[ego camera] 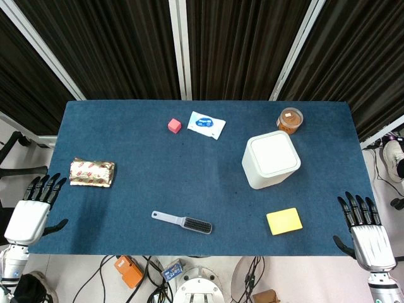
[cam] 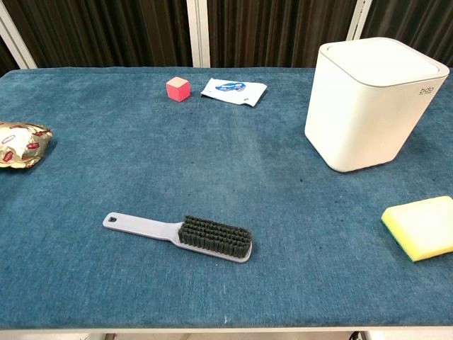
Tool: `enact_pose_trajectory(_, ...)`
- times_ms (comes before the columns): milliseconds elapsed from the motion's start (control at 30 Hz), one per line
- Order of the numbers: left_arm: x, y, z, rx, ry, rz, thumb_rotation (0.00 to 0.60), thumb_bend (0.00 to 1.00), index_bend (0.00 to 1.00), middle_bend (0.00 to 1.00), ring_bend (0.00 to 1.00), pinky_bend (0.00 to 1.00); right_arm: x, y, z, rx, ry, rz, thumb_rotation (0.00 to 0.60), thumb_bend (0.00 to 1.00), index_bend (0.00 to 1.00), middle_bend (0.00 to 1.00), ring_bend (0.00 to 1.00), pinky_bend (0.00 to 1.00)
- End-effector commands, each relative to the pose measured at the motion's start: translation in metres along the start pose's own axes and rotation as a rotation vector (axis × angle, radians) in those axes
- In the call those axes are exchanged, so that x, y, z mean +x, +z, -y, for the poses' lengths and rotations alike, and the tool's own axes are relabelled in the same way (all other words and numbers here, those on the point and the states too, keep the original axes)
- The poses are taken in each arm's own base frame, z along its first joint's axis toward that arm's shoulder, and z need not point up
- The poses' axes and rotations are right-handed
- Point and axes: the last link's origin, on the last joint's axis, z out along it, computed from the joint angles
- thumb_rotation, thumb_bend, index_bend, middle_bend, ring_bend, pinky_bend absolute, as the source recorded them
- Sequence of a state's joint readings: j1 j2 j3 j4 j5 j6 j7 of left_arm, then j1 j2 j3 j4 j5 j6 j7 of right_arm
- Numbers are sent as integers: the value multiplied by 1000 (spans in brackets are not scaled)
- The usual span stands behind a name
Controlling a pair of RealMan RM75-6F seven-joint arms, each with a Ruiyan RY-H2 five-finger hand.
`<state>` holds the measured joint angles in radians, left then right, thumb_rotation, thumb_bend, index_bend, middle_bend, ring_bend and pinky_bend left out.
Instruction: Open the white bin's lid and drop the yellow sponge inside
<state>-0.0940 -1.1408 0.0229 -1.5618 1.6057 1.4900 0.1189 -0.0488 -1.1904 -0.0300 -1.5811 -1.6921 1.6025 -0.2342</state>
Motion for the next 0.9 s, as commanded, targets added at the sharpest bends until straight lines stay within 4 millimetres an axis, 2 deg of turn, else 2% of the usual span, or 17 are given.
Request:
enact_pose_trajectory(33, 0, 0, 0, -1, 0, 1, 600, 96, 0, 0, 0, 3, -1, 2, 0, 4, 0, 1, 600, 354, 0, 0, 0, 0)
enact_pose_trajectory(233, 1, 1, 0, 1, -6, 2, 600, 96, 0, 0, 0, 3, 0, 23, 10, 71, 23, -24, 600, 354, 0, 0, 0, 0)
enact_pose_trajectory(367, 1, 2, 0, 2, -8, 3, 600, 96, 0, 0, 0, 4, 16, 63, 26, 140, 29, -47, 600, 354, 0, 25, 0, 0)
enact_pose_trajectory(500, 2, 3, 1, 6, -7, 3, 600, 96, 0, 0, 0, 3, 37, 104, 50, 197, 33, -58, 600, 354, 0, 136, 0, 0)
enact_pose_trajectory(600, 2, 3, 2, 8, -7, 3, 600, 96, 0, 0, 0, 3, 44, 129, 67, 228, 63, -35, 600, 354, 0, 203, 0, 0)
enact_pose_trajectory(733, 2, 3, 2, 9, -10, 2, 600, 96, 0, 0, 0, 4, 43, 147, 81, 251, 85, 15, 600, 354, 0, 218, 0, 0)
enact_pose_trajectory(900, 3, 3, 3, 5, -11, 1, 600, 96, 0, 0, 0, 3, 34, 151, 90, 274, 92, 58, 600, 353, 0, 248, 0, 0)
